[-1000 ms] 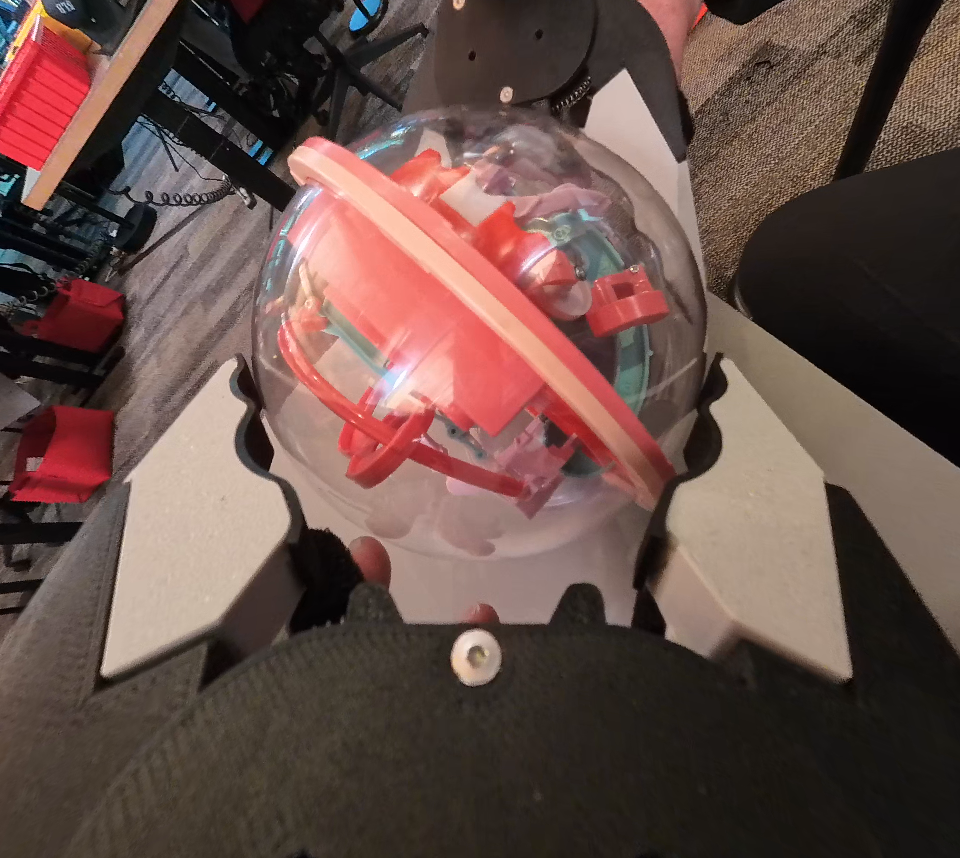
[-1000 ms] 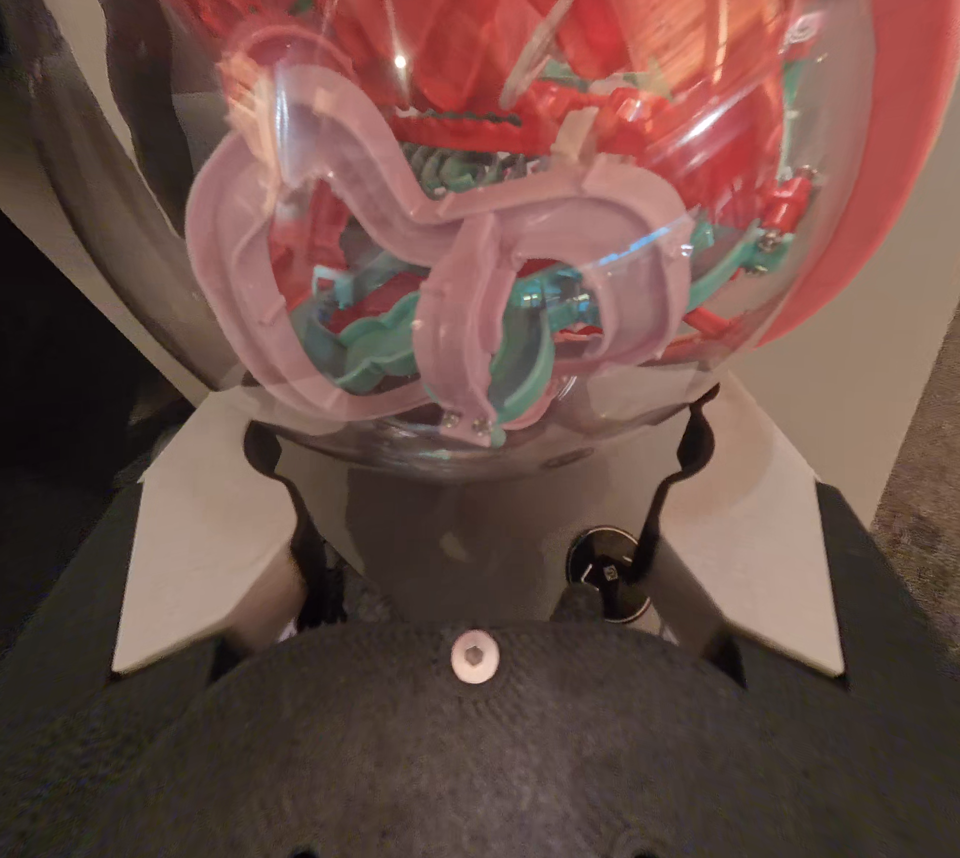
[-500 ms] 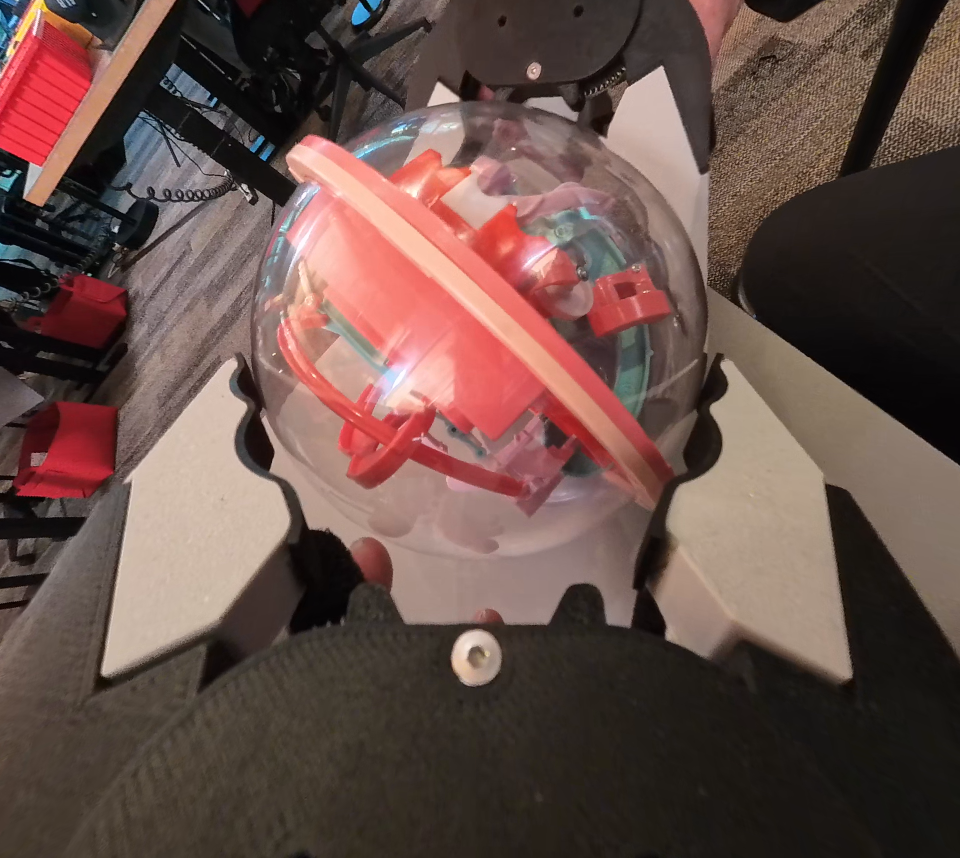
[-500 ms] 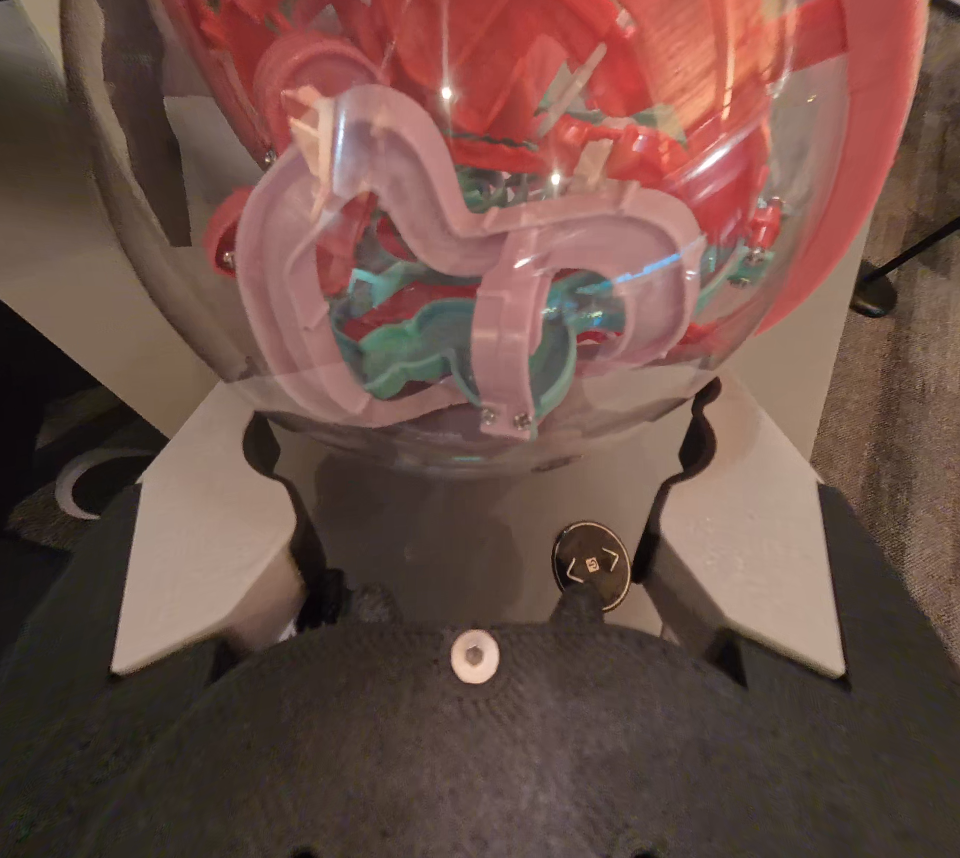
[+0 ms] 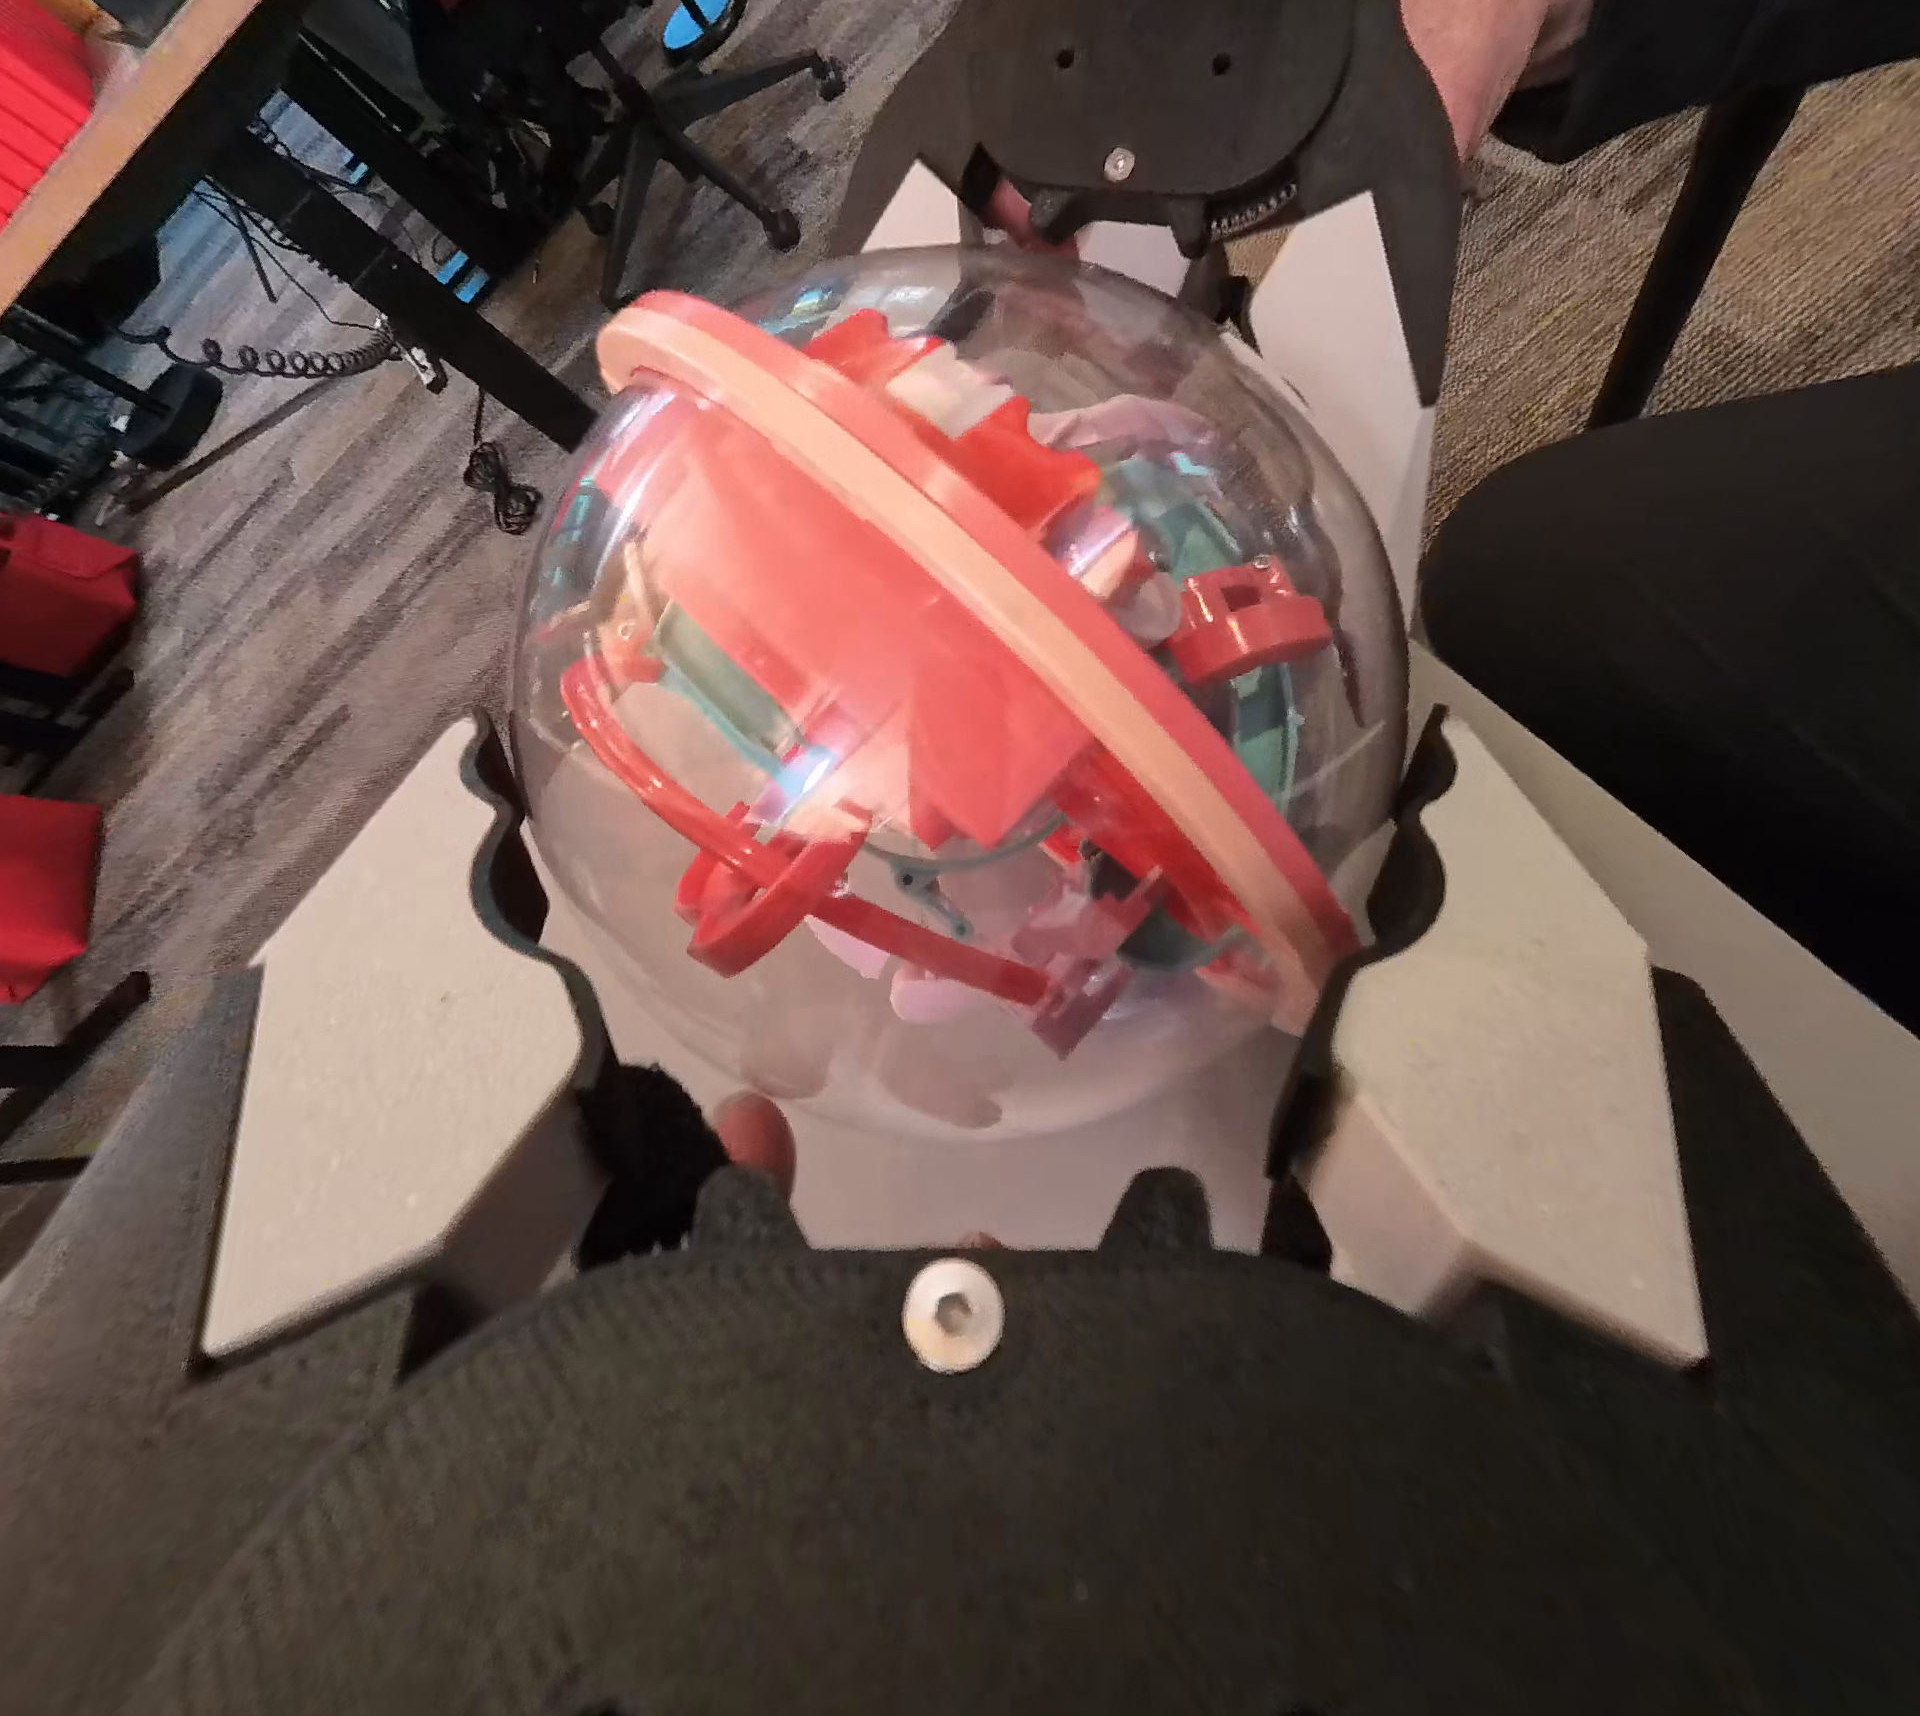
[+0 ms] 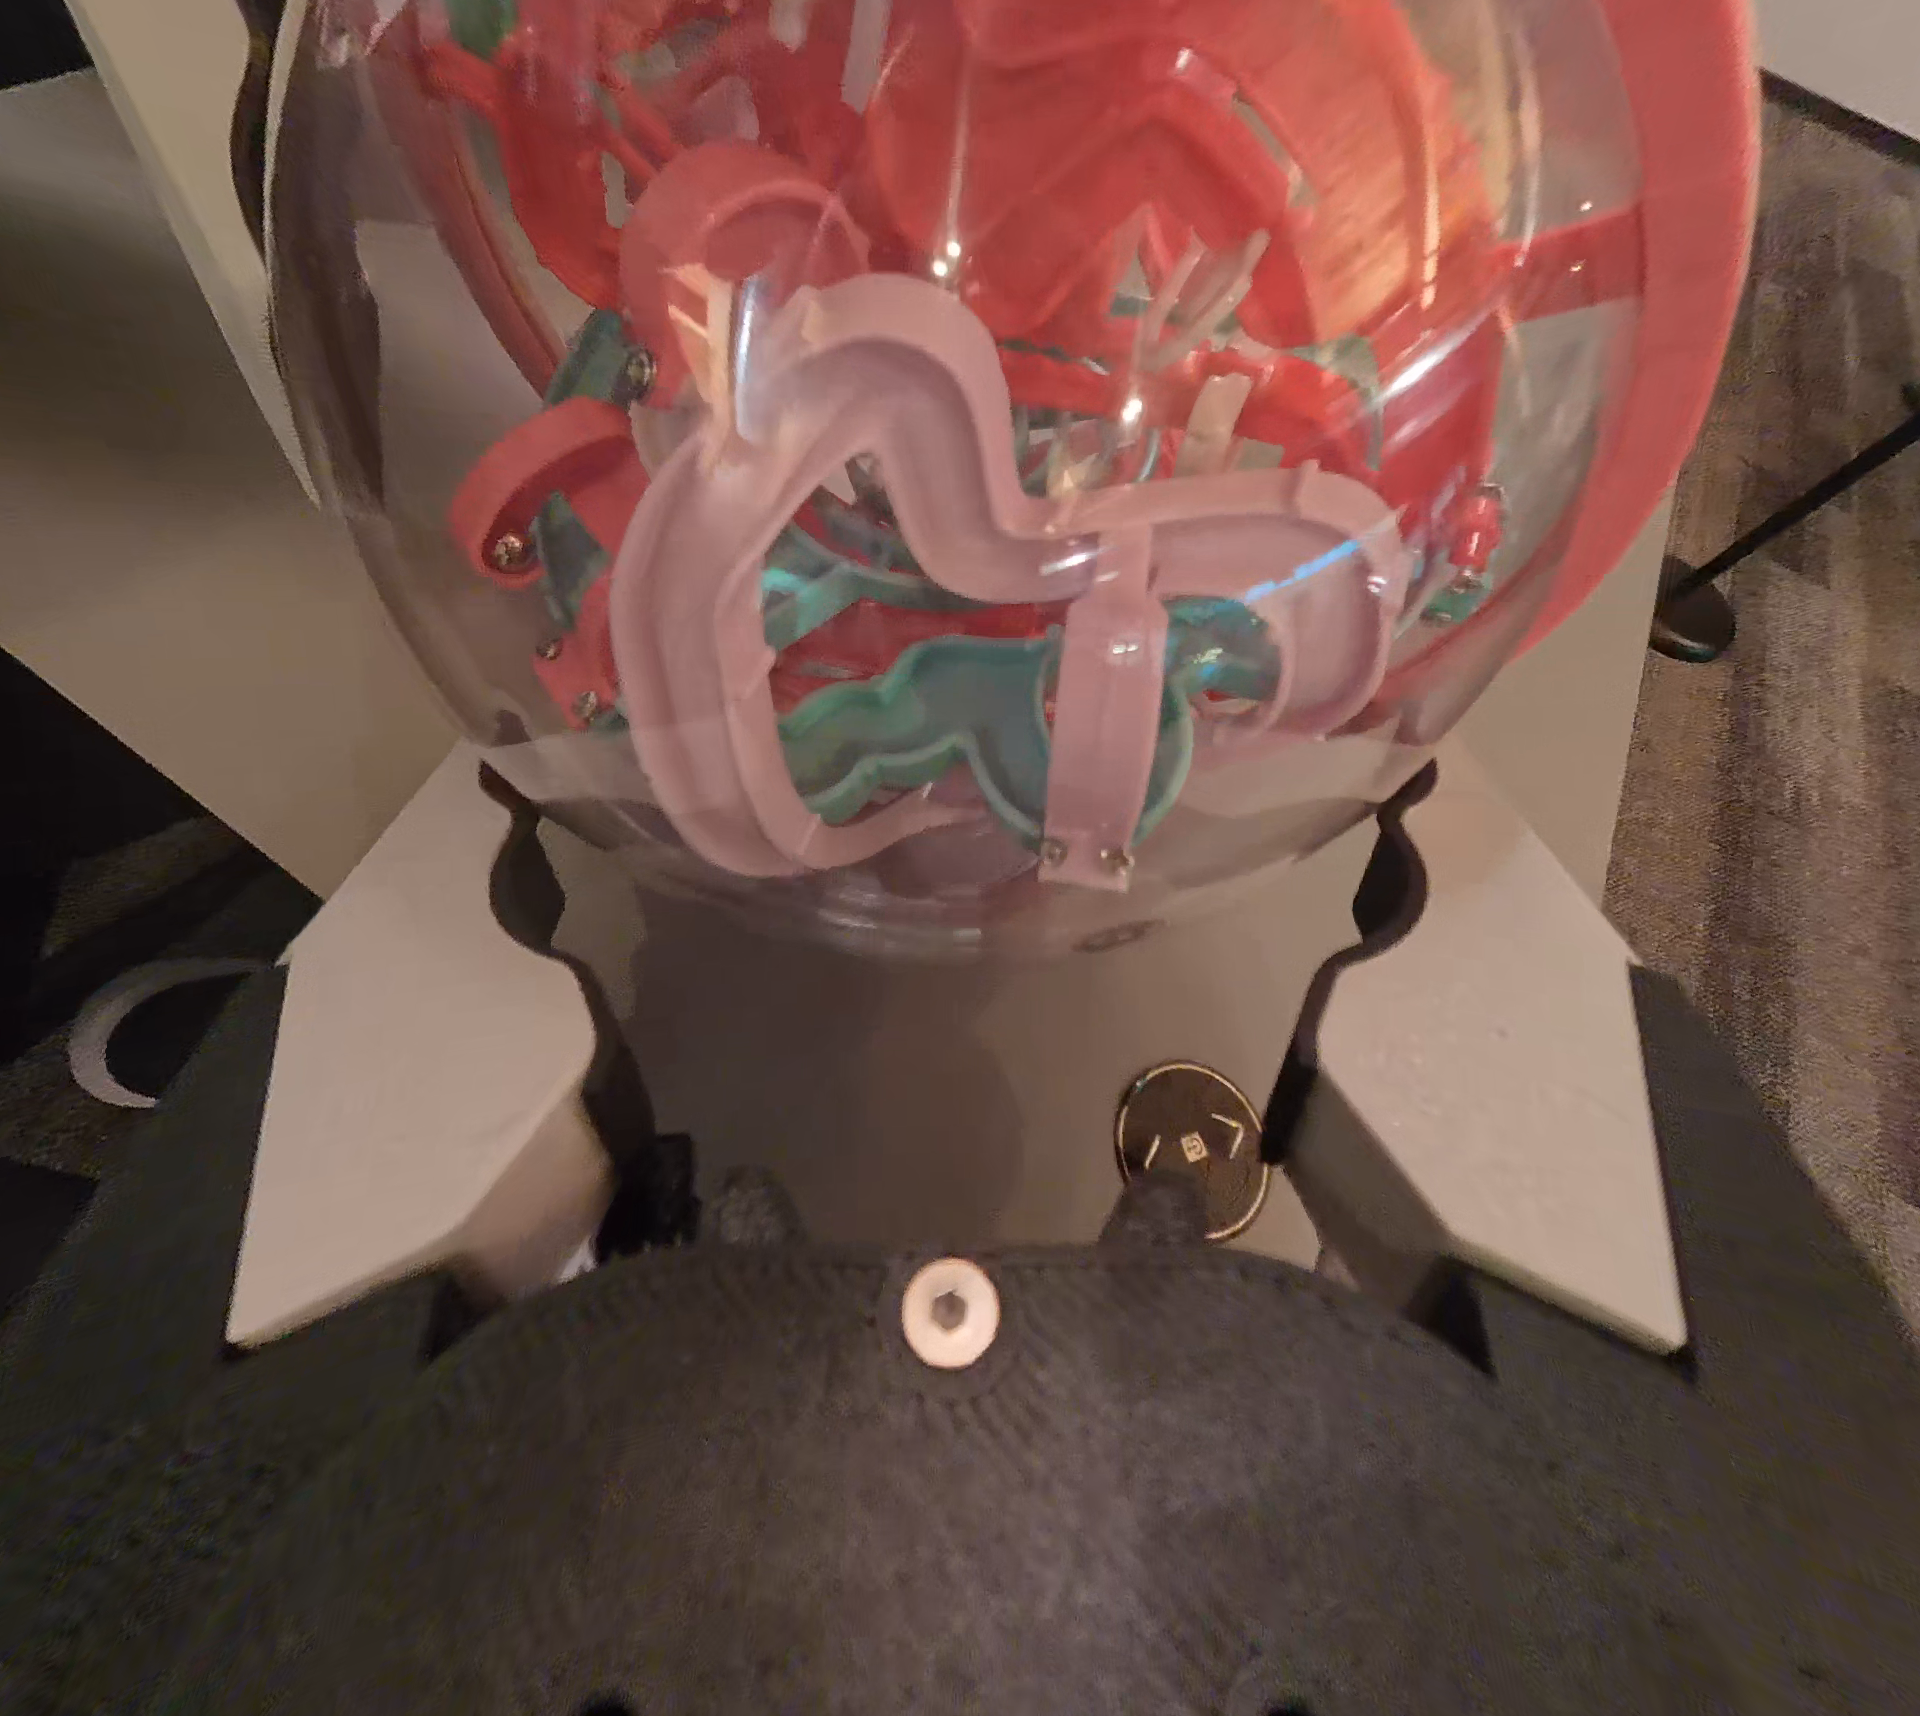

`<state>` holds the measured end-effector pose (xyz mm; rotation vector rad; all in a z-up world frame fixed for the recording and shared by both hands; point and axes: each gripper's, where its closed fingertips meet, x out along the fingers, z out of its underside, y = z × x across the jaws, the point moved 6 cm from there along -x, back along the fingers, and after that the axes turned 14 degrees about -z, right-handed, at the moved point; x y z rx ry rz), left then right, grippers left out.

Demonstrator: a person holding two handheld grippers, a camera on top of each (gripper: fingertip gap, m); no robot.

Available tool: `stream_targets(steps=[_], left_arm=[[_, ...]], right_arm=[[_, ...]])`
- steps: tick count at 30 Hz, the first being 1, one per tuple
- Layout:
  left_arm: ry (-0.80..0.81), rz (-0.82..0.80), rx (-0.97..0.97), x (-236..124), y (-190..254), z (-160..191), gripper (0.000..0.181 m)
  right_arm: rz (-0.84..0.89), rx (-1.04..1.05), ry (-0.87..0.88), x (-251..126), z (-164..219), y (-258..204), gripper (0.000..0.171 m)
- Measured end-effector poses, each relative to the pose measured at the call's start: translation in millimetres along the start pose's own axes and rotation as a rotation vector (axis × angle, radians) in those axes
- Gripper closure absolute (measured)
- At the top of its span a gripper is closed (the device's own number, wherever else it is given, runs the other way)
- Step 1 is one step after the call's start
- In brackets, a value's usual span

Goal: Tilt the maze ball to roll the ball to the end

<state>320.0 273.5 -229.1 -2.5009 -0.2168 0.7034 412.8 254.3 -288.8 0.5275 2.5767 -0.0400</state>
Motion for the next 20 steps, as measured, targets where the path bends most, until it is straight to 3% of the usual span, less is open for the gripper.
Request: stream_targets(steps=[20], left_arm=[[-0.002,0.092,-0.204,5,-15,6,0.023]], right_arm=[[-0.126,0.147,0.019,-2,-3,7,0.019]])
